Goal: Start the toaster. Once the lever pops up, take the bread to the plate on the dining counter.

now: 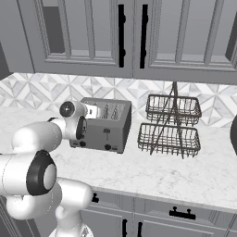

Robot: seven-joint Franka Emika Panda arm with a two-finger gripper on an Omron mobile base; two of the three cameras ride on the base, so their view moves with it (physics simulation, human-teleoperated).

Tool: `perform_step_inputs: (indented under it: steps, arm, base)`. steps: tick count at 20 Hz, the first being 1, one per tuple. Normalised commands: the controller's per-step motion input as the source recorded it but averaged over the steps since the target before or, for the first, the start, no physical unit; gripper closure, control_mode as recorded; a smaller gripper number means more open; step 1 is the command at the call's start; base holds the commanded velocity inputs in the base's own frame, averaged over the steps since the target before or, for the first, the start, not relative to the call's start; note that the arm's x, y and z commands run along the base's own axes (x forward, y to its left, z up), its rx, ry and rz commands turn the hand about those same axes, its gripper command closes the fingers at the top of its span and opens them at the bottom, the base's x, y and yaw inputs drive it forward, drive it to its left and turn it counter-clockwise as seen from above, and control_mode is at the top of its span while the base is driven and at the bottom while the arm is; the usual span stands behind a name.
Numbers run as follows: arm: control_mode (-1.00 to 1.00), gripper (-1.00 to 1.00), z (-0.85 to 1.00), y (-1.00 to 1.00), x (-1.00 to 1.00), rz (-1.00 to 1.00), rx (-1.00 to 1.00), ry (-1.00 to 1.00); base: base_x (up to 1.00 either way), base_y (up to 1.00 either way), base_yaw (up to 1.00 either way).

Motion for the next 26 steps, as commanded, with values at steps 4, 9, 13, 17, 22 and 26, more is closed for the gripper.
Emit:
perform_step_inputs:
  steps: [4,9,13,17,22,26]
  arm:
    - [-1.0,-1.0,-0.12,0.0,0.03,0.0,0.0,0.0]
    - [-1.0,-1.0,-0.06,0.0,0.06,0.0,-0.01,0.01]
    - [-1.0,-1.0,0.0,0.01,0.02,0.0,0.0,0.0]
    - [-1.0,-1.0,0.0,0.07,0.0,0.0,0.0,0.0]
    - [-1.0,-1.0,0.0,0.0,0.0,0.0,0.0,0.01]
    - [-1.0,-1.0,0.0,0.0,0.0,0.0,0.0,0.0]
  base:
    - [0.0,0.0,0.0]
    - [0.0,0.0,0.0]
    - [0.0,0.0,0.0]
    - [0.0,0.0,0.0]
    - [0.0,0.0,0.0]
    - [0.0,0.0,0.0]
